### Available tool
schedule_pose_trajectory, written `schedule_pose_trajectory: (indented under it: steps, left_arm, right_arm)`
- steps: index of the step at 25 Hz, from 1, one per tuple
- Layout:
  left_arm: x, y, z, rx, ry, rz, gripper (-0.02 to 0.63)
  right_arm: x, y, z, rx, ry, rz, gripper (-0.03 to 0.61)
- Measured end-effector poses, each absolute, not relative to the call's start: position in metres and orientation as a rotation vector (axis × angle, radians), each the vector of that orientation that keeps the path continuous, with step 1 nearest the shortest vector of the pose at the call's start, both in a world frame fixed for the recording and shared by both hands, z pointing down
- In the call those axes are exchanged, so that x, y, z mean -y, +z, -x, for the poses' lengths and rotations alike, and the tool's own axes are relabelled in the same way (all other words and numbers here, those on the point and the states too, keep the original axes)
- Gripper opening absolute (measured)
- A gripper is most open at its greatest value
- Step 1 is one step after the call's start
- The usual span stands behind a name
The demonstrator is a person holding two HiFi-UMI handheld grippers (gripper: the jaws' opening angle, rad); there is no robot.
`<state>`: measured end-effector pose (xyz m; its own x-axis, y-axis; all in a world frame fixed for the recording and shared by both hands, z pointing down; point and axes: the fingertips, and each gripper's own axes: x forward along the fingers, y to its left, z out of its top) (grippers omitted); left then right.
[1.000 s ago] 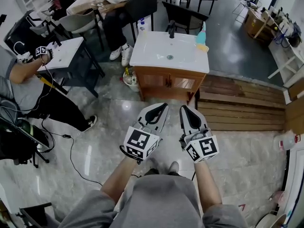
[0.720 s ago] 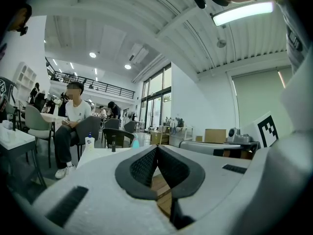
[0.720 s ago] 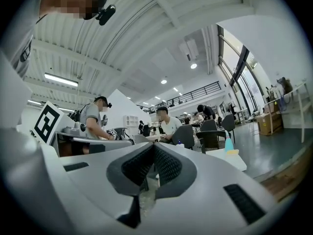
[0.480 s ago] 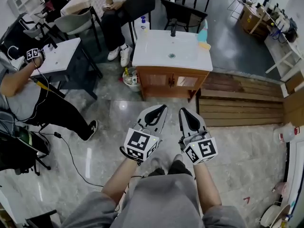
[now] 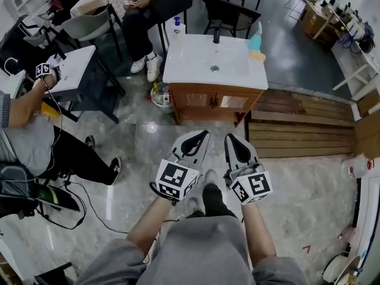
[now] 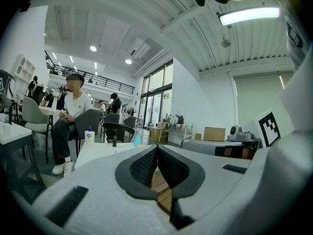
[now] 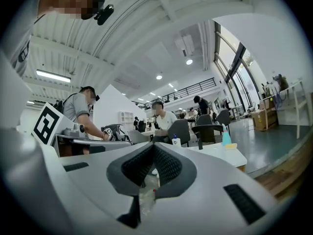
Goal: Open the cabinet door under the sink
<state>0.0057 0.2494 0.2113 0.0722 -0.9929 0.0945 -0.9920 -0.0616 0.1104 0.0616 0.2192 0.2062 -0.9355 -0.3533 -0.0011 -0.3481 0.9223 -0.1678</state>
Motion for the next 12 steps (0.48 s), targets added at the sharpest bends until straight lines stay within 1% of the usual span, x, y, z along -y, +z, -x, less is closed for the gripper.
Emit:
schedule_pose_trajectory:
  steps: [12]
  left_arm:
    - [-0.146, 0.225, 0.024, 2.024, 0.050, -2.164, 0.009]
  right_arm:
    - [-0.114, 0.222, -0.032, -3.038, -0.337, 0.566, 0.009]
